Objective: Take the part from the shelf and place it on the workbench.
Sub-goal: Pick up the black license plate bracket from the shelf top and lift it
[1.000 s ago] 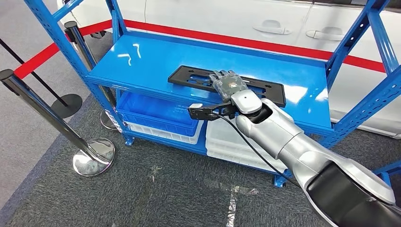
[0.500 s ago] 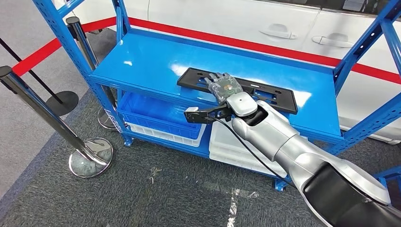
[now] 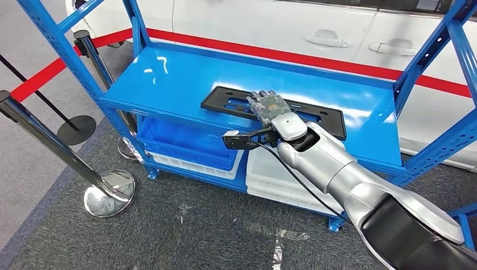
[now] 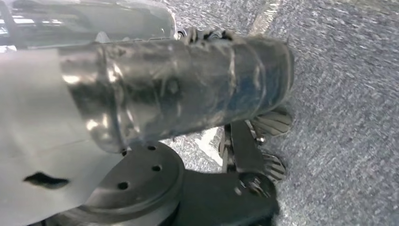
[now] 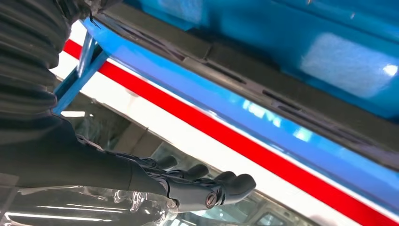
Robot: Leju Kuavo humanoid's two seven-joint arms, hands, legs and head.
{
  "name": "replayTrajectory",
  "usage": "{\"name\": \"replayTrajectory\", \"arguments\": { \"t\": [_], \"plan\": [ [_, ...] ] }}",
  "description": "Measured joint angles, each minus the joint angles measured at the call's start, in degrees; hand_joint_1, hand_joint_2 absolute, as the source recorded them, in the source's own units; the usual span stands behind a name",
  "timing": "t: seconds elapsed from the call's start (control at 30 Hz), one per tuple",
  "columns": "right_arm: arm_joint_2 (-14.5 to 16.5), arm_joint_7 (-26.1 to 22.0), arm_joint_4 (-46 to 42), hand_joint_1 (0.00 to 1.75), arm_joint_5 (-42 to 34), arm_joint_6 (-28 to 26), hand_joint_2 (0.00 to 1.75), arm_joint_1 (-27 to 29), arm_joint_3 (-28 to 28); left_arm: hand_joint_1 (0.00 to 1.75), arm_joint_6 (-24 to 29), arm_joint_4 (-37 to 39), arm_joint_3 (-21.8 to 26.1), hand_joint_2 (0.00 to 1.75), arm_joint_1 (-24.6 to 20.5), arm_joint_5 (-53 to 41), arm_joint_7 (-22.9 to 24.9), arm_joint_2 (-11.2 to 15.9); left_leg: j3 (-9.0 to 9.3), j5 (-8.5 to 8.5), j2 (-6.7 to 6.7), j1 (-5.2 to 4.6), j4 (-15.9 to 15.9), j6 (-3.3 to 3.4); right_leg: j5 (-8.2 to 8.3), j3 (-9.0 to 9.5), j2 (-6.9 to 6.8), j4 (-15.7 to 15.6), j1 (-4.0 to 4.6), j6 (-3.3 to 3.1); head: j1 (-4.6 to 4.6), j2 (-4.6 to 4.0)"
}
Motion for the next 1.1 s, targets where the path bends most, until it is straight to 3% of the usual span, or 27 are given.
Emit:
{"name": "replayTrajectory", "arguments": {
  "t": [0.03, 0.07, 0.13, 0.2, 0.23, 0.37, 0.43, 0.5, 0.53, 0.57, 0.6, 0.67, 0.73, 0.8, 0.9, 0.97, 1.03, 1.07, 1.1],
  "plan": [
    [0.0, 0.0, 0.1, 0.0, 0.0, 0.0, 1.75, 0.2, 0.0, 0.0, 0.0, 0.0, 0.0, 0.0, 0.0, 0.0, 0.0, 0.0, -1.58, -0.21, 0.01, 0.07, 2.3, -0.16, -0.14, 0.1, -0.01, 0.1, 0.0, -0.04, 0.01, 0.0],
    [0.0, 0.0, 0.2, 0.0, 0.0, 0.0, 1.75, 0.3, 0.0, 0.0, 0.0, 0.0, 0.0, 0.0, 0.0, 0.0, 0.0, 0.0, -2.09, 0.75, 0.02, 0.15, 2.4, -0.29, -0.31, 0.2, 0.01, 0.2, -0.03, -0.01, -0.01, 0.0],
    [0.0, 0.1, 0.3, 0.0, 0.0, 0.0, 1.75, 0.4, 0.0, 0.0, 0.1, 0.0, 0.0, 0.0, 0.1, 0.0, 0.0, 0.1, -0.05, 5.08, 0.09, 0.38, -3.4, -0.44, -0.88, 0.41, 0.15, 0.7, -0.17, 0.31, -0.02, 0.0],
    [0.0, 0.2, 0.3, 0.0, 0.0, 0.0, 1.75, 0.3, 0.0, 0.0, 0.2, 0.0, 0.0, 0.0, 0.0, 0.0, 0.0, 0.1, 2.81, 7.56, 0.08, 0.35, -9.7, -0.23, -1.53, 0.28, 0.29, 1.5, -0.04, 0.92, -0.09, 0.01],
    [0.0, 0.3, 0.4, 0.0, 0.0, 0.0, 1.75, 0.3, 0.0, 0.0, 0.2, 0.0, 0.0, 0.0, 0.0, 0.0, 0.0, 0.1, 3.46, 7.7, 0.04, 0.27, -11.1, 0.06, -1.7, 0.16, 0.31, 1.7, 0.05, 1.22, -0.1, 0.01],
    [0.0, 0.4, 0.5, 0.0, 0.1, 0.1, 1.75, 0.3, 0.0, 0.0, 0.3, 0.0, 0.0, 0.0, 0.0, 0.0, 0.0, 0.1, 3.8, 7.46, -0.06, 0.23, -11.6, 1.57, -2.38, -0.17, 0.19, 2.3, 0.18, 2.08, -0.06, 0.01],
    [0.0, 0.5, 0.5, 0.0, 0.2, 0.1, 1.75, 0.2, 0.0, 0.0, 0.3, 0.0, 0.0, 0.0, 0.1, 0.0, 0.0, 0.1, 4.06, 7.46, -0.02, 0.32, -11.9, 2.3, -4.82, -2.14, 0.05, 6.6, 0.03, 2.53, 0.11, 0.0],
    [0.0, 0.5, 0.6, 0.0, 0.3, 0.4, 1.75, 0.3, 0.0, 0.0, 0.3, 0.0, 0.0, 0.0, 0.0, 0.1, -0.1, 0.1, 4.14, 7.32, 0.01, 0.2, -11.9, 2.68, -7.92, -5.91, 0.0, 14.2, -0.06, 2.8, 0.19, 0.0],
    [0.0, 0.5, 0.6, 0.0, 0.4, 0.5, 1.75, 0.4, 0.0, 0.0, 0.4, 0.0, 0.0, 0.0, 0.0, 0.1, -0.1, 0.1, 4.21, 7.24, 0.0, 0.13, -11.9, 2.77, -8.5, -7.43, -0.01, 16.9, -0.09, 2.84, 0.19, 0.0],
    [0.0, 0.5, 0.7, 0.0, 0.5, 0.7, 1.75, 0.6, 0.1, 0.0, 0.4, 0.0, 0.0, 0.0, 0.0, 0.1, -0.1, 0.1, 4.33, 7.15, -0.02, 0.06, -11.9, 2.83, -8.03, -8.07, -0.01, 17.7, -0.1, 2.79, 0.19, 0.0],
    [0.0, 0.5, 0.7, 0.0, 0.6, 0.8, 1.75, 0.7, 0.1, 0.0, 0.5, 0.0, 0.0, 0.0, 0.0, 0.1, -0.1, 0.1, 4.53, 7.03, -0.05, 0.0, -11.9, 2.84, -6.48, -7.53, -0.01, 16.1, -0.1, 2.62, 0.2, 0.0],
    [0.0, 0.4, 0.8, 0.0, 0.9, 0.8, 1.75, 0.8, 0.1, 0.0, 0.5, 0.0, 0.0, 0.0, 0.1, 0.1, -0.1, 0.0, 5.01, 6.76, -0.13, -0.09, -11.9, 2.7, -2.45, -4.12, -0.02, 8.5, 0.12, 1.88, 0.18, 0.0],
    [-0.1, 0.4, 0.9, 0.0, 1.2, 0.8, 1.75, 0.8, 0.1, 0.0, 0.5, 0.0, 0.0, 0.0, 0.1, 0.2, -0.1, -0.1, 5.16, 6.6, -0.16, -0.18, -11.9, 2.32, -0.65, -1.31, -0.02, 2.7, 0.57, 1.23, 0.16, 0.0],
    [-0.1, 0.4, 1.0, 0.0, 1.3, 0.8, 1.75, 0.9, 0.1, 0.0, 0.5, 0.0, 0.0, 0.0, 0.0, 0.2, -0.1, -0.1, 5.18, 6.63, -0.13, -0.16, -12.2, 1.78, -0.76, -0.7, 0.06, 1.4, 0.89, 1.02, 0.19, 0.01],
    [-0.1, 0.5, 1.1, 0.0, 1.4, 0.8, 1.75, 0.9, 0.2, 0.0, 0.6, 0.0, 0.0, 0.0, 0.1, 0.3, -0.1, 0.0, 4.7, 5.48, 0.01, -0.2, -10.9, 0.96, -0.45, 0.15, 0.1, 0.3, 0.21, 0.48, 0.04, 0.01],
    [-0.2, 0.5, 1.2, 0.0, 1.6, 1.0, 1.75, 0.9, 0.2, 0.0, 0.6, 0.0, 0.0, 0.0, 0.1, 0.3, -0.1, 0.0, 2.08, 2.79, 0.08, -0.14, -5.4, 0.51, -0.44, 0.65, 0.04, -0.1, 0.01, 0.08, -0.2, 0.0],
    [-0.2, 0.5, 1.3, 0.0, 2.1, 1.4, 1.75, 1.1, 0.2, 0.0, 0.7, 0.0, 0.0, 0.0, 0.1, 0.4, 0.0, 0.0, -1.7, 0.57, 0.09, 0.02, 1.4, 0.13, -0.64, 0.76, 0.01, -0.1, 0.03, -0.15, -0.31, 0.0],
    [-0.2, 0.6, 1.4, 0.0, 2.4, 1.6, 1.75, 1.3, 0.3, 0.0, 0.7, 0.0, 0.0, 0.0, 0.1, 0.4, 0.0, 0.0, -2.73, 0.78, 0.09, 0.11, 2.7, -0.02, -0.78, 0.82, 0.04, 0.0, 0.02, -0.15, -0.31, 0.0],
    [-0.2, 0.7, 1.5, 0.0, 2.8, 1.8, 1.75, 1.4, 0.3, 0.0, 0.8, 0.0, 0.0, 0.0, 0.1, 0.5, 0.0, 0.0, -2.67, 2.07, 0.1, 0.19, 1.9, -0.13, -0.97, 0.89, 0.1, 0.2, -0.02, -0.07, -0.32, 0.0]
  ]
}}
